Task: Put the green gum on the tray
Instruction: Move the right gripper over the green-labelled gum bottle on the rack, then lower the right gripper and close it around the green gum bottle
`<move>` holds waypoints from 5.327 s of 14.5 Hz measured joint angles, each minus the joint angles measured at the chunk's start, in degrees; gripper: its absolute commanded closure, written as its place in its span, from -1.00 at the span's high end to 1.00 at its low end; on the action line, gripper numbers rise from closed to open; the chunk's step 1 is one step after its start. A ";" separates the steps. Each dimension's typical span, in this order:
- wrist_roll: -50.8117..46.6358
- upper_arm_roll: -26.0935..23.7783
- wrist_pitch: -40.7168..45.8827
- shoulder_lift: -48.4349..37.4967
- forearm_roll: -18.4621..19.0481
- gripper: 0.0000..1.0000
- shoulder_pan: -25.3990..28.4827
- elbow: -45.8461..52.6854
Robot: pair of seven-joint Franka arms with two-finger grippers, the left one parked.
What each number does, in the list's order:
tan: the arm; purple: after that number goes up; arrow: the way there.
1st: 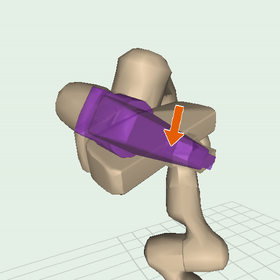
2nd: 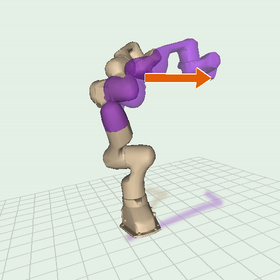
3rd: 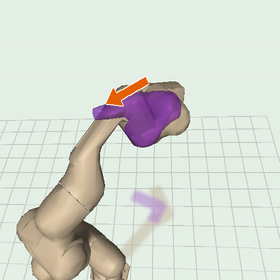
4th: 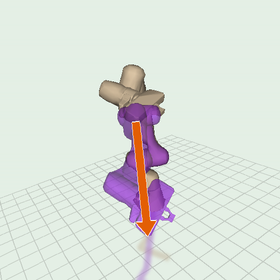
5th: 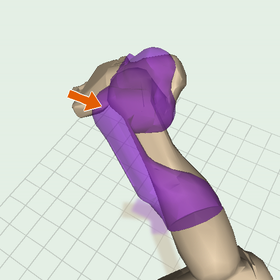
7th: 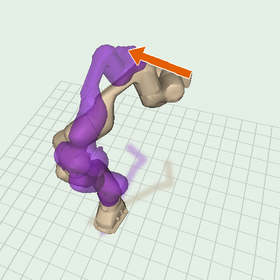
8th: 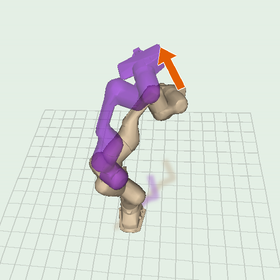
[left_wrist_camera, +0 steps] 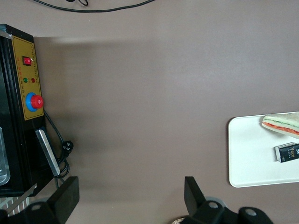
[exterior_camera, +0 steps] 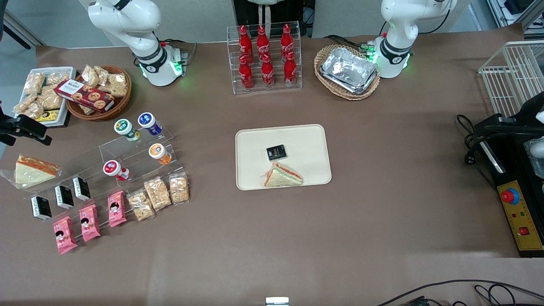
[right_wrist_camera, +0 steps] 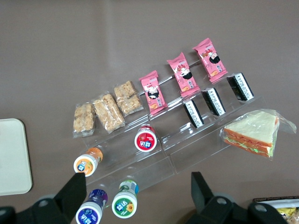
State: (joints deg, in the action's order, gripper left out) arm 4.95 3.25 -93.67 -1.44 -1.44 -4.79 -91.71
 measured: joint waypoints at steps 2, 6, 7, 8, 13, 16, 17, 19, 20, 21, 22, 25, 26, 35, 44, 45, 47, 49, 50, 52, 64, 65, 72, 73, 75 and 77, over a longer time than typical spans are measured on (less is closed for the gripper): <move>0.02 0.00 0.23 -0.01 0.00 1.00 0.00 0.00; 0.06 0.00 1.03 -0.09 0.00 1.00 0.00 0.00; 0.07 -0.01 1.31 -0.09 0.00 1.00 0.00 0.00; 0.07 -0.01 2.17 -0.11 0.00 1.00 0.00 0.00; 0.03 -0.06 4.96 -1.78 -0.20 1.00 1.44 -1.71; -1.09 -0.17 4.33 -5.81 -1.25 1.00 2.00 -7.38; -1.15 -0.43 3.54 -8.17 -1.38 1.00 2.01 -10.53; -1.27 -1.34 1.18 -14.24 -1.45 1.00 2.03 -18.52; -1.34 -1.88 0.05 -17.36 -1.46 1.00 2.04 -22.56; -1.40 -2.39 -0.91 -19.99 -1.46 1.00 2.05 -26.05; -1.44 -2.79 -1.91 -21.95 -1.46 1.00 2.05 -28.79; -1.48 -3.14 -4.50 -23.92 -1.46 1.00 2.05 -32.94; -1.48 -3.15 -5.27 -23.92 -1.46 1.00 2.05 -33.70; -1.46 -3.11 -12.89 -21.82 -1.46 1.00 2.04 -40.75; -1.42 -3.03 -24.47 -17.99 -1.46 1.00 2.04 -49.98; -1.42 -3.03 -25.06 -17.96 -1.46 1.00 2.03 -50.83; -1.42 -3.03 -25.48 -17.96 -1.46 1.00 2.04 -51.94; -1.42 -3.03 -25.52 -17.96 -1.46 1.00 2.04 -52.66; -1.42 -3.03 -25.52 -17.93 -1.46 1.00 2.03 -52.92; -1.42 -3.03 -25.55 -17.85 -1.46 1.00 2.04 -53.38; -1.41 -3.03 -25.94 -16.48 -1.45 0.97 2.04 -53.54; -1.41 -3.03 -25.95 -16.48 -1.45 0.96 2.04 -53.54; -1.38 -3.04 -26.03 -16.48 -1.45 0.68 2.04 -53.55; -1.36 -3.05 -26.03 -16.48 -1.45 0.62 2.04 -53.55; -1.35 -3.07 -26.04 -16.48 -1.45 0.44 2.04 -53.56; -1.35 -3.07 -26.04 -16.47 -1.45 0.22 2.04 -53.57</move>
State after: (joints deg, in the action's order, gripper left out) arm 3.61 0.18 -119.70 -17.92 -2.89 -2.75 -145.29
